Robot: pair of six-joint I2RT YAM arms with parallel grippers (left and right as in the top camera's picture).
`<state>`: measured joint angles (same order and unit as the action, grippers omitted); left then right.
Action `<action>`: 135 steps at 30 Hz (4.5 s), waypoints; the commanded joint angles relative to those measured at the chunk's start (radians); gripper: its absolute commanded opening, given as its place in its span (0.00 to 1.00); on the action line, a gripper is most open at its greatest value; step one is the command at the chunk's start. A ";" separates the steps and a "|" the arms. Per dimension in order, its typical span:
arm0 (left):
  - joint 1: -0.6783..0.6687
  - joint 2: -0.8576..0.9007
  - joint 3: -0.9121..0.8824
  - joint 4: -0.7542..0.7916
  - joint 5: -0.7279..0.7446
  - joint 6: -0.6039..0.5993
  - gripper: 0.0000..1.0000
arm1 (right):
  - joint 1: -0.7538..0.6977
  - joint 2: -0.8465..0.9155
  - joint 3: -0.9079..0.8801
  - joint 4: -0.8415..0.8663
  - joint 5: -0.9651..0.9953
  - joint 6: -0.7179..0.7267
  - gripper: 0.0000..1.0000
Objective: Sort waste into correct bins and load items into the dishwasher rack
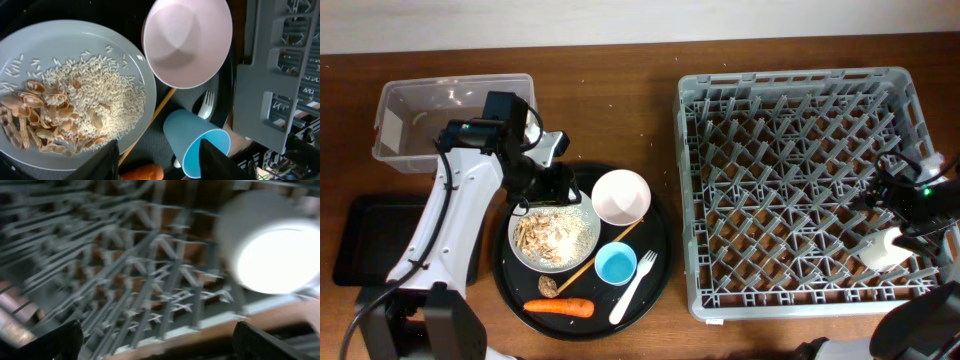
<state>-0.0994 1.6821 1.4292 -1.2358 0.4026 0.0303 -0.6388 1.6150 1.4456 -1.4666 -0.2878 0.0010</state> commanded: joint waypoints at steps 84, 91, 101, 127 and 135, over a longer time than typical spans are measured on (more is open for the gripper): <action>-0.063 -0.026 -0.056 0.045 0.099 0.064 0.33 | 0.481 -0.202 0.076 0.135 0.030 -0.111 0.57; -0.066 -0.026 -0.056 0.045 0.098 0.064 0.33 | 0.149 -0.122 0.076 0.130 0.135 -0.044 0.57; -0.066 -0.026 -0.056 0.045 0.098 0.064 0.33 | 0.120 0.037 0.069 0.100 0.285 0.038 0.70; -0.019 -0.026 -0.057 -0.013 -0.328 -0.187 0.54 | 0.989 -0.038 0.069 0.206 -0.018 0.142 0.89; 0.249 -0.026 -0.057 -0.052 -0.340 -0.281 0.85 | 1.287 0.229 0.069 0.459 0.196 0.424 0.86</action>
<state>0.1081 1.6688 1.3670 -1.2793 0.0666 -0.2173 0.6357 1.7645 1.5074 -1.0214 -0.1387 0.3279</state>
